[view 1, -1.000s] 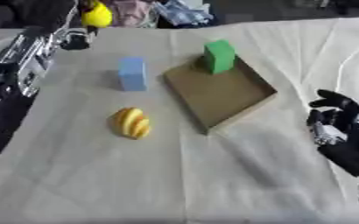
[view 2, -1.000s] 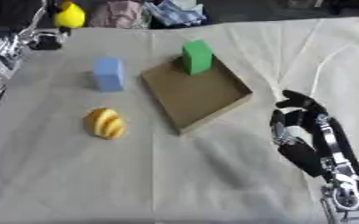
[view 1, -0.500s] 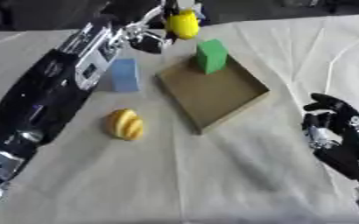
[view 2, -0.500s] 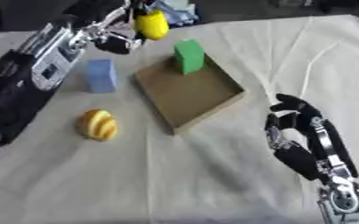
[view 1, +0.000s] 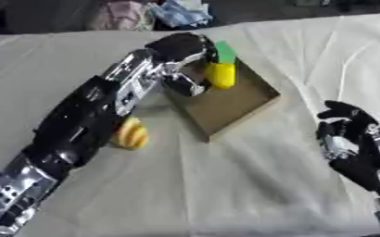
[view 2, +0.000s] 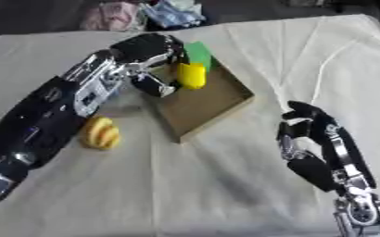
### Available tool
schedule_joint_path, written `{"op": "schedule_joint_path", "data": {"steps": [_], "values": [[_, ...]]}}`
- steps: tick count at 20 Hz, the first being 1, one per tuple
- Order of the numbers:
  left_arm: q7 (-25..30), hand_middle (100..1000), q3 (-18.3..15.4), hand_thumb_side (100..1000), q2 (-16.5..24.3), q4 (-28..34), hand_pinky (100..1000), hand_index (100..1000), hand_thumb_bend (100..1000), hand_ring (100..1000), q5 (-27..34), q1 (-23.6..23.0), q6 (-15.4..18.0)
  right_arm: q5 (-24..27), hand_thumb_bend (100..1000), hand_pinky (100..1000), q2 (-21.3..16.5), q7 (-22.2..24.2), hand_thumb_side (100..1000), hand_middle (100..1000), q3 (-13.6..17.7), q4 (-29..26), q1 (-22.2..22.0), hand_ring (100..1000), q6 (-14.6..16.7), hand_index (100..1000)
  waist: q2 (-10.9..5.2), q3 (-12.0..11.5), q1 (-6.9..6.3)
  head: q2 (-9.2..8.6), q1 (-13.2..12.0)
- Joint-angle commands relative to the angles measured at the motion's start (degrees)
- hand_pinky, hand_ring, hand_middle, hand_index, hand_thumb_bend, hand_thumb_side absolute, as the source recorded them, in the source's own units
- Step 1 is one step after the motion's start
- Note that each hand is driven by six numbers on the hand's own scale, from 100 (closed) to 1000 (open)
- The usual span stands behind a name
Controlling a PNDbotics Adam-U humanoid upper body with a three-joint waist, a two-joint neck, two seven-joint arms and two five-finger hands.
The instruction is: Pick up objects on the table and place them in the box.
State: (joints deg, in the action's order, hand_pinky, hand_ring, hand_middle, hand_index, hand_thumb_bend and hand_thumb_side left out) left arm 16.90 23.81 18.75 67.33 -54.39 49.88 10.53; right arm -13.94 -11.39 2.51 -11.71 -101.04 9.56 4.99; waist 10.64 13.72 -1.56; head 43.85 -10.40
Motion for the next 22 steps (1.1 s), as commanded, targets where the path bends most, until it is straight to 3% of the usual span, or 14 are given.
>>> {"op": "schedule_joint_path", "data": {"steps": [1, 7, 11, 14, 17, 22], "values": [[0.3, 742, 0.0, 248, -0.3, -0.3, 690, 822, 351, 659, -1.0, 0.8, 0.6, 0.4, 100, 606, -0.5, 0.1, 377, 672, 0.1, -0.6, 0.4, 572, 0.0, 849, -0.97, 0.0, 0.44, 0.24, 0.3], [-2.6, 852, -0.5, 432, -0.9, 0.4, 740, 926, 482, 733, -2.8, 0.9, -2.1, 0.4, 100, 606, -0.4, -0.1, 378, 672, 0.2, -0.6, 0.2, 572, -0.1, 847, -0.93, -0.1, 0.67, -0.01, 0.5], [-5.2, 796, -1.9, 428, 0.4, 3.6, 723, 882, 451, 703, -1.4, 0.6, -4.4, 0.3, 100, 606, -0.3, -0.1, 380, 672, 0.4, -0.7, 0.3, 572, 0.0, 847, -0.95, -0.5, 0.73, -0.05, 0.9], [-4.3, 727, -2.7, 430, 3.8, 9.1, 704, 836, 409, 649, 3.0, 0.4, -5.2, 0.2, 100, 606, -0.4, -0.2, 379, 672, 0.6, -0.6, 0.2, 572, 0.0, 846, -0.99, -1.1, 0.67, -0.1, 1.2], [2.2, 698, -3.4, 457, 8.4, 14.8, 700, 820, 378, 626, 9.2, -0.7, -4.4, 0.1, 100, 606, -0.5, -0.4, 384, 672, 0.9, -0.6, 0.3, 572, 0.0, 846, -1.05, -1.7, 0.53, -0.21, 1.5], [18.3, 668, -3.9, 388, 18.7, 22.1, 708, 787, 360, 611, 17.6, -4.5, -1.8, -0.1, 100, 606, -0.9, -0.6, 389, 672, 1.2, -0.5, 0.3, 572, 0.0, 845, -1.18, -2.5, 0.11, -0.48, 2.2]]}}
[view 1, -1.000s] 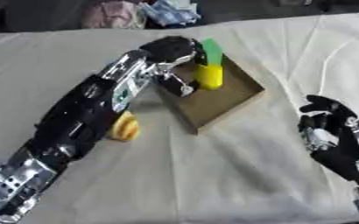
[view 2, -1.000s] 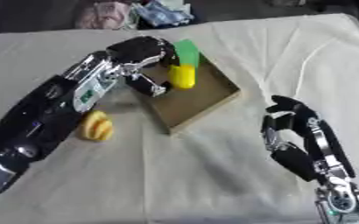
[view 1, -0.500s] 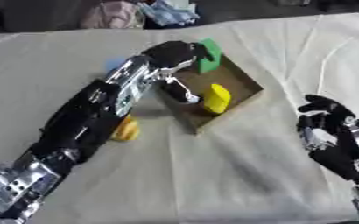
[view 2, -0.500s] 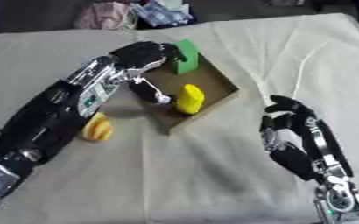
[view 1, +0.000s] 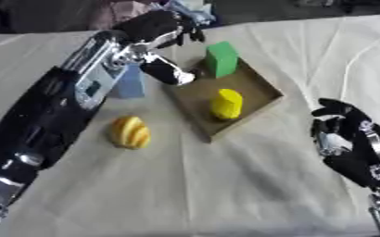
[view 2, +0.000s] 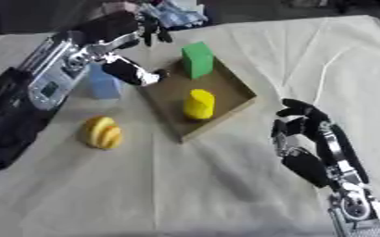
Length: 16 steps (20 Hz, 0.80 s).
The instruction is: Pick up objects on the table and place them in the box.
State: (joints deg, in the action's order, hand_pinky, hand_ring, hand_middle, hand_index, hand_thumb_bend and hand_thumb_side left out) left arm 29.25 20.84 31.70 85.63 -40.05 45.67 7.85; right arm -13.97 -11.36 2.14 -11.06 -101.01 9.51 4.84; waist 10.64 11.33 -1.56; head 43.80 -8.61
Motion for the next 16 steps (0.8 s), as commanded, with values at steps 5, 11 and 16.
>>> {"op": "schedule_joint_path", "data": {"steps": [5, 11, 16], "values": [[15.9, 683, 0.3, 351, 12.8, 7.9, 718, 791, 398, 628, 5.8, -5.6, 1.6, -0.3, 100, 606, -1.2, -0.5, 394, 672, 0.7, -0.6, 0.5, 572, 0.1, 845, -1.14, -0.4, -0.27, -0.51, 0.7], [20.2, 722, 2.1, 330, 15.2, 7.9, 730, 817, 446, 664, 4.1, -9.8, 2.9, -0.4, 100, 606, -1.4, -0.4, 392, 671, 0.7, -0.7, 0.6, 572, 0.1, 845, -1.04, -0.5, -0.27, -0.56, 0.7], [20.6, 771, 3.6, 315, 14.3, 6.6, 752, 851, 488, 706, 0.2, -10.7, 4.9, -0.3, 100, 605, -1.3, -0.3, 393, 671, 0.6, -0.7, 0.7, 572, 0.1, 845, -1.0, -0.4, -0.2, -0.58, 0.8]]}}
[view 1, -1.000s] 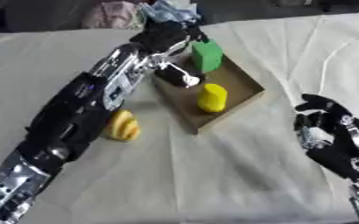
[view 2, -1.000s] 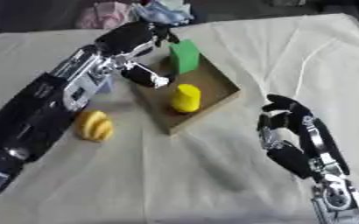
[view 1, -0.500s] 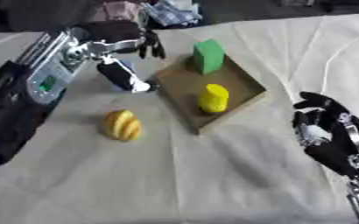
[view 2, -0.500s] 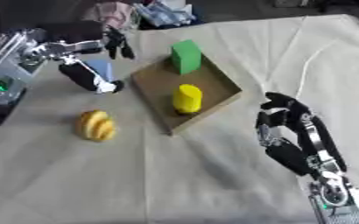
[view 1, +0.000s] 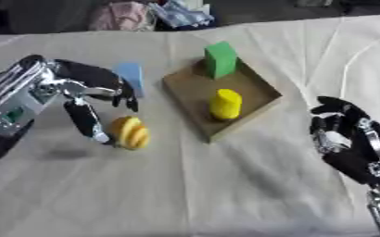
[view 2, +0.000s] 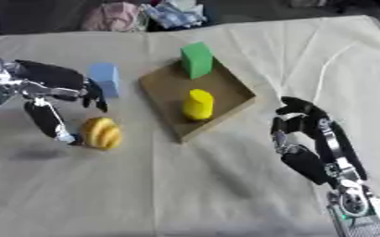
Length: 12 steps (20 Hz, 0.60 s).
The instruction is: Pick up objects on the table and place them in the box.
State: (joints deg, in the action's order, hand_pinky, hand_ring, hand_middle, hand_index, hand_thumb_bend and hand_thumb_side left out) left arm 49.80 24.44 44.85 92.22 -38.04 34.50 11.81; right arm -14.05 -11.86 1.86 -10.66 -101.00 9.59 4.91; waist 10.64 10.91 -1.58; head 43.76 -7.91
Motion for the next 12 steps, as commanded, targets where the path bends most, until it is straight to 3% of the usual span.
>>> {"op": "schedule_joint_path", "data": {"steps": [1, 7, 12], "values": [[-0.4, 772, 0.1, 313, 0.9, -0.1, 753, 851, 489, 707, -3.0, 0.3, 1.3, -0.2, 100, 605, -0.8, -0.1, 392, 671, 0.3, -0.7, 0.6, 572, 0.1, 845, -0.99, 0.0, -0.16, -0.54, 0.1], [-8.2, 799, 0.1, 286, -0.8, -1.0, 760, 865, 515, 722, -9.8, -0.4, 2.0, -0.3, 100, 605, -0.7, -0.2, 393, 670, 0.3, -0.7, 0.6, 572, 0.1, 845, -0.96, 0.1, -0.19, -0.54, 0.3], [-14.9, 726, 1.0, 250, -2.4, -2.8, 700, 807, 494, 644, -12.5, -1.2, 2.0, -0.2, 100, 605, -0.6, -0.2, 395, 670, 0.4, -0.7, 0.6, 572, 0.1, 846, -0.97, 0.2, -0.12, -0.63, 0.4]]}}
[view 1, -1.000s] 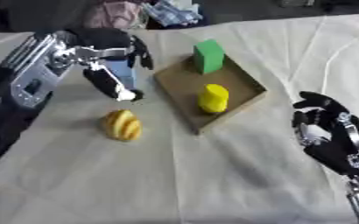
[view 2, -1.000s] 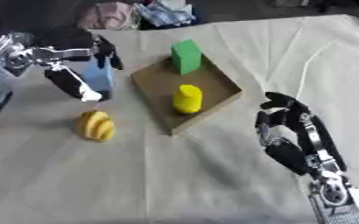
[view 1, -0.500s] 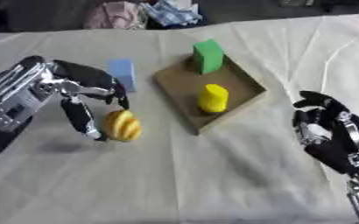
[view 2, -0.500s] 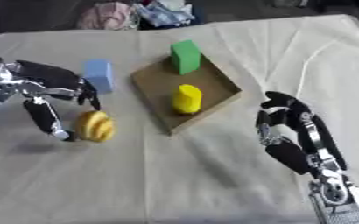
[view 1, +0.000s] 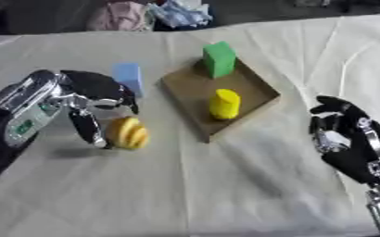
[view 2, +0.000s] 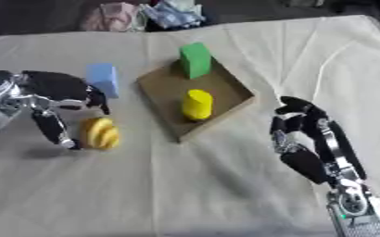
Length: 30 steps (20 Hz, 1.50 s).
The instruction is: Pick up objects on the table and place them in the box.
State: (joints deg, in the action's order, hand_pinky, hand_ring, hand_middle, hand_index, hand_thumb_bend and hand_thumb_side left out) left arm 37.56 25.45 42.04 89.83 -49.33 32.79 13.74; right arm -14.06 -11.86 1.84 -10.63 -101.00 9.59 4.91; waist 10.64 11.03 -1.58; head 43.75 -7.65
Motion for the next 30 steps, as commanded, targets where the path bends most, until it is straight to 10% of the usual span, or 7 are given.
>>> {"op": "schedule_joint_path", "data": {"steps": [1, 15, 28, 30], "values": [[-3.3, 714, 0.2, 249, 0.1, -0.8, 689, 798, 492, 632, -1.6, 0.3, 0.2, -0.2, 100, 605, -0.6, -0.2, 394, 670, 0.4, -0.7, 0.6, 572, 0.1, 846, -0.97, 0.1, -0.1, -0.62, 0.1], [-11.4, 510, -3.1, 100, -1.0, 3.2, 542, 618, 330, 473, -1.5, 7.9, -2.0, -0.1, 100, 604, -0.4, 0.1, 389, 670, 0.0, -0.6, 0.4, 572, 0.1, 845, -1.31, 0.1, 0.02, -0.46, 0.4], [-20.9, 606, -3.3, 107, -20.5, -17.8, 623, 709, 392, 560, -14.7, 20.3, -0.7, 1.2, 100, 603, -0.1, 2.8, 368, 663, -2.8, -0.6, 1.0, 570, 0.5, 838, -0.94, 3.2, 0.11, -0.88, -1.7], [-23.3, 718, -3.5, 230, -22.0, -20.1, 693, 808, 472, 654, -16.4, 20.6, -0.8, 1.3, 100, 603, 0.0, 3.0, 368, 663, -2.9, -0.6, 1.0, 570, 0.5, 838, -0.88, 3.4, 0.09, -0.93, -1.9]]}}
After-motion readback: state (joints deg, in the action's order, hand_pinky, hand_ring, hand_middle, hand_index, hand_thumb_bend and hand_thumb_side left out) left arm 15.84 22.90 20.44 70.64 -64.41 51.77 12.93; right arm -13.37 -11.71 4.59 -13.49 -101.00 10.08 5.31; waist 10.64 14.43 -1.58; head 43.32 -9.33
